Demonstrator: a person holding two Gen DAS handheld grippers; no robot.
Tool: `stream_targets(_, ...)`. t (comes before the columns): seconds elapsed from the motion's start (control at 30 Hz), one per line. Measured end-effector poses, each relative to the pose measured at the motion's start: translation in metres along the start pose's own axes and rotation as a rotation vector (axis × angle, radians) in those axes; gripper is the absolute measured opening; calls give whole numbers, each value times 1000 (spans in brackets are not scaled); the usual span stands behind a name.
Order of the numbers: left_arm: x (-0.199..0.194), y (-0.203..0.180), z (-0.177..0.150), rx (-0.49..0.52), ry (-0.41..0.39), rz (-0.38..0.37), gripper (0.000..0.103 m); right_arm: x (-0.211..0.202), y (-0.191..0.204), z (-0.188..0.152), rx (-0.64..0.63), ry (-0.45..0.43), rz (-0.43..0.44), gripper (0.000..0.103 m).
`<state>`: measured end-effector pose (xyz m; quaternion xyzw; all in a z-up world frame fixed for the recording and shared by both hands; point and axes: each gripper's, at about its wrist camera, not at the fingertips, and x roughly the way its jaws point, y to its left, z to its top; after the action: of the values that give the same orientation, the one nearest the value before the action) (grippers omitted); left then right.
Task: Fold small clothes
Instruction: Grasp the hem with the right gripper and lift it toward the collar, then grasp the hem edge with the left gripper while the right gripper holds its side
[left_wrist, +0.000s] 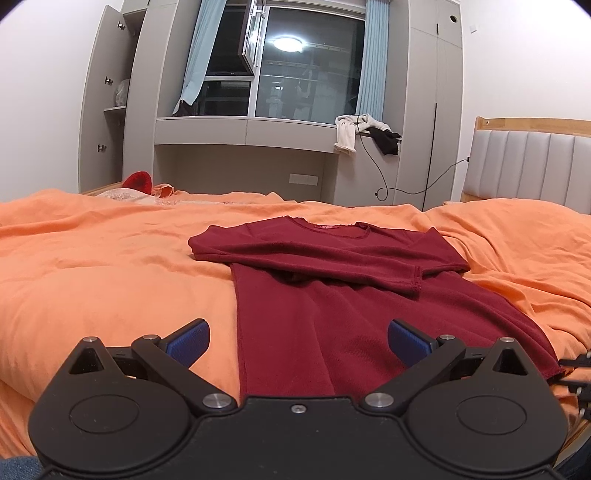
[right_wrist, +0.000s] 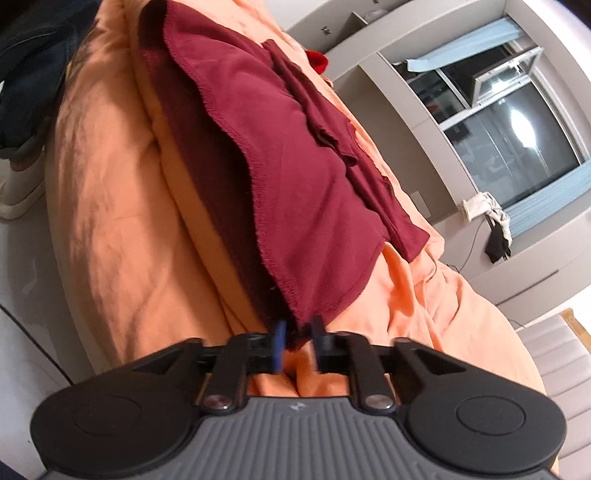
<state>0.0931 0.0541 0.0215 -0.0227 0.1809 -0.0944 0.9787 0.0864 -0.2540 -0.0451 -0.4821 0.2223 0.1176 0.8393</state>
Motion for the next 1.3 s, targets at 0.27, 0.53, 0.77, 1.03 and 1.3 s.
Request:
stream_targets(0.27, 4, -6, -3, 27, 10, 0, 102, 23, 24, 3, -138, 2, -41, 53)
stream_targets(0.53, 6, -5, -4, 21, 16, 4, 102, 50, 42, 1, -224, 4, -127, 49)
stream_targets(0.77, 5, -10, -6, 52, 12, -15, 102, 28, 27, 4, -140, -37, -94, 11)
stream_targets(1.03, -7, -45, -21, 270, -27, -155, 102, -9, -31, 24, 143, -213, -207, 8)
stream_targets(1.3, 13, -79, -46, 485, 50, -14, 102, -23, -79, 35, 327, -339, -263, 5)
